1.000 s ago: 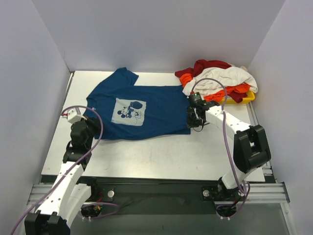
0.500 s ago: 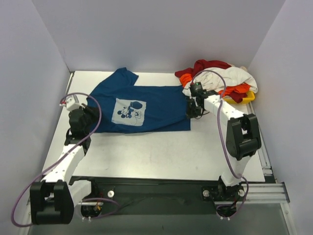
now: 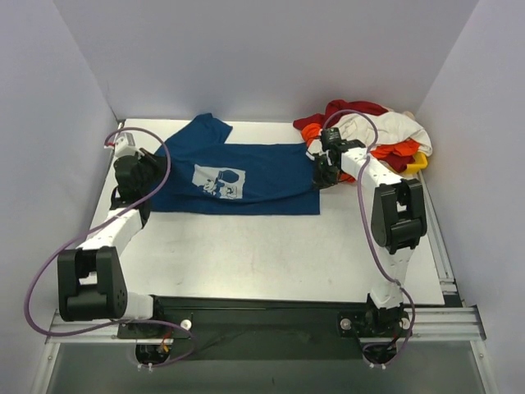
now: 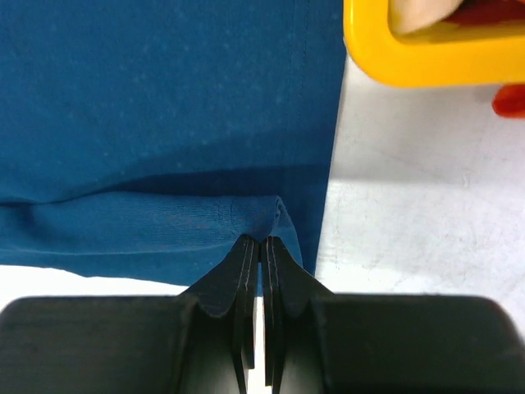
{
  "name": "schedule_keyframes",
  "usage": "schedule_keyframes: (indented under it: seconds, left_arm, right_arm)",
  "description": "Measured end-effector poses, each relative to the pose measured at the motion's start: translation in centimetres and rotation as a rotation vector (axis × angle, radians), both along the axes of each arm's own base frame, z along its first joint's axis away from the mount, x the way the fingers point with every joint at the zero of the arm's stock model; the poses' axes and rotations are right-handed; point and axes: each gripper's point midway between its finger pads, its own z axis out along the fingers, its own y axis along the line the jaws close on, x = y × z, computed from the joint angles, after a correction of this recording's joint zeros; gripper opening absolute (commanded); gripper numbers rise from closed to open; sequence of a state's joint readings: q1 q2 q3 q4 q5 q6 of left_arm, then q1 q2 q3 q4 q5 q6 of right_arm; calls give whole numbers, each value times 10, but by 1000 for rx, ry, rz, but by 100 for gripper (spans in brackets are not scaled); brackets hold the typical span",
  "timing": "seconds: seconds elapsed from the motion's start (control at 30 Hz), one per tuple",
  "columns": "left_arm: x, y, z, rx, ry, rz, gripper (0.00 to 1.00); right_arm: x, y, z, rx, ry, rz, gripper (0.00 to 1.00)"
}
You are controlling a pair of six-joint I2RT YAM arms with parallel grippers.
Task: Fold and stack the t-shirts
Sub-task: Fold the flattened tshirt in 1/3 of the way
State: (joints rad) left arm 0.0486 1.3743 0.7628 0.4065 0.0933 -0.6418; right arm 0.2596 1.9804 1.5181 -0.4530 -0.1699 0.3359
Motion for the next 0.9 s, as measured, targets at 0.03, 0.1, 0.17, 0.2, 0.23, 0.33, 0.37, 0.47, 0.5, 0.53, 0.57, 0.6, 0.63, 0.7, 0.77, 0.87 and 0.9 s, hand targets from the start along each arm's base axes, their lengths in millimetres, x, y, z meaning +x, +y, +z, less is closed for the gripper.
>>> schedule_keyframes:
  seconds: [0.03,0.1,0.17,0.2,0.23,0.33,0.37,0.47,0.5,0.53,0.57,0.6,0.63,0.7,0.77,0.87,0.9]
  left_arm:
    - [4,-1,-1,0,1,-5,0]
    - [11,-2,-4,2,9,-15,0]
    - [18,-2,-7,5,17,-24,0]
    - [21,-3,-9,6,21,-27,0]
    - [23,-3,-11,8,27,-31,0]
    - [33,-4,-16,8,39,-43,0]
    - [36,-4,-18,8,43,-45,0]
    - [44,-5,-23,7,54,-49,0]
    - [47,-5,-24,7,56,-49,0]
    - [50,-5,-26,7,60,-51,3]
    - [54,-5,-27,6,61,-52,14]
    - [58,-5,-27,8,62,-56,23]
    - [62,-5,-28,7,62,-60,31]
    - [70,-7,-28,9,60,-74,54]
    - [75,-9,-27,0,57,-83,69]
    - [77,-11,-26,-9,56,-91,78]
    - [77,-11,-27,-11,57,-90,83]
  right_arm:
    - [2,0,-1,0,3,-1,0]
    - [4,0,-3,0,9,-2,0]
    - [5,-1,-5,-1,17,-3,0]
    - [5,-1,-5,-3,21,-3,0]
    - [5,-1,-5,-3,24,-3,0]
    - [7,-1,-6,-4,27,-5,0]
    - [8,-2,-6,-4,28,-6,0]
    - [10,-4,-7,-4,31,-12,2]
    - [10,-4,-7,-5,32,-13,7]
    - [10,-5,-6,-5,32,-14,12]
    - [10,-5,-6,-4,31,-15,24]
    - [12,-5,-4,-2,29,-19,30]
    - [12,-5,-3,-3,26,-16,35]
    - [15,-6,0,-3,17,-16,48]
    - [16,-6,1,-4,13,-13,54]
    - [14,-8,1,-10,12,-10,55]
    - [12,-9,0,-15,13,-10,55]
